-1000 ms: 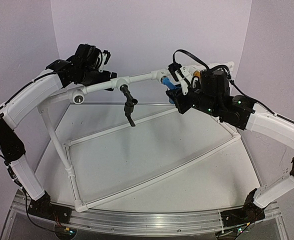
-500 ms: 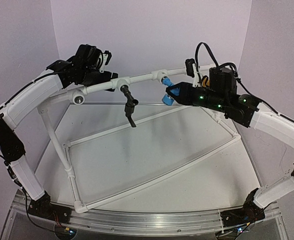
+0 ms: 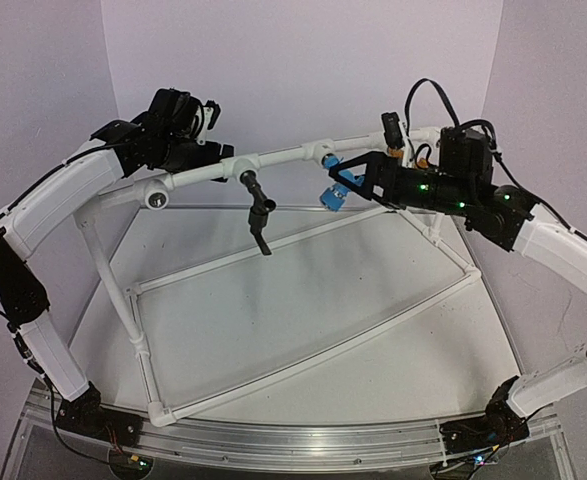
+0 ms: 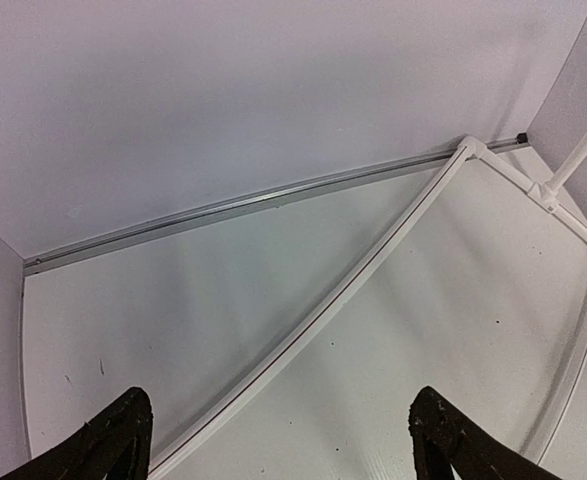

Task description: Install the water faucets

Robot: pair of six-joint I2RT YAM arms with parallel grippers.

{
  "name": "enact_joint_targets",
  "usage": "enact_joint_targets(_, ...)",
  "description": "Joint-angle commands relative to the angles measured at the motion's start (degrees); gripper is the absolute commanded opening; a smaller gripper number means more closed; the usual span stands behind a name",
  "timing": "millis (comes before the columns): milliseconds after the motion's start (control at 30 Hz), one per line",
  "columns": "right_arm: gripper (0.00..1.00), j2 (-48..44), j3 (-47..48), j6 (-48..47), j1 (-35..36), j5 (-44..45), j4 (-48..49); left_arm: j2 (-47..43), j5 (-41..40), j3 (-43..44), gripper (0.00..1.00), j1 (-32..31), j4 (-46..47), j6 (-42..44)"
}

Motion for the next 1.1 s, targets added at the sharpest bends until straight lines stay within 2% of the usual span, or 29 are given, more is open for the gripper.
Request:
enact_joint_targets(0,0.97,-5.76,2.43,-17.00,-0.32,6.61,-9.66,-1.80,0.55,2.21,0.88,-0.33,1.16,0.06)
enact_joint_targets(167,0.98,-10.55,4.20,-40.71,-0.28,10.83,-20.03,-1.32,0.52,2.95,0.89,-0.32,0.75,0.50)
enact_joint_targets(267,0.98,-12.26,5.33,-60.85,0.67,12.56,-24.59,-0.87,0.54,3.37,0.90,-0.34,0.68,0.46)
enact_joint_targets(367,0.98,-12.48,5.07,-76.49,5.68,22.95,-24.90,-0.37,0.58,4.02,0.93,-0.36,0.57,0.52)
enact_joint_targets(467,0.98,-12.85,2.66,-90.31,10.93,33.94,-20.29,0.26,0.81,4.87,0.94,-0.34,0.17,0.60)
enact_joint_targets(633,0.98,-14.39,-4.49,-112.37,12.69,34.66,-6.15,0.55,1.34,5.12,0.93,-0.37,0.11,0.00)
enact_joint_targets(800,0.98,-11.99,-9.88,-126.44,12.94,34.10,5.93,0.41,1.60,5.12,0.93,-0.39,0.14,-0.41)
enact_joint_targets(1067,0.98,-5.36,-13.49,-135.38,12.94,34.15,20.58,-0.25,1.84,4.56,0.93,-0.39,0.19,-1.19)
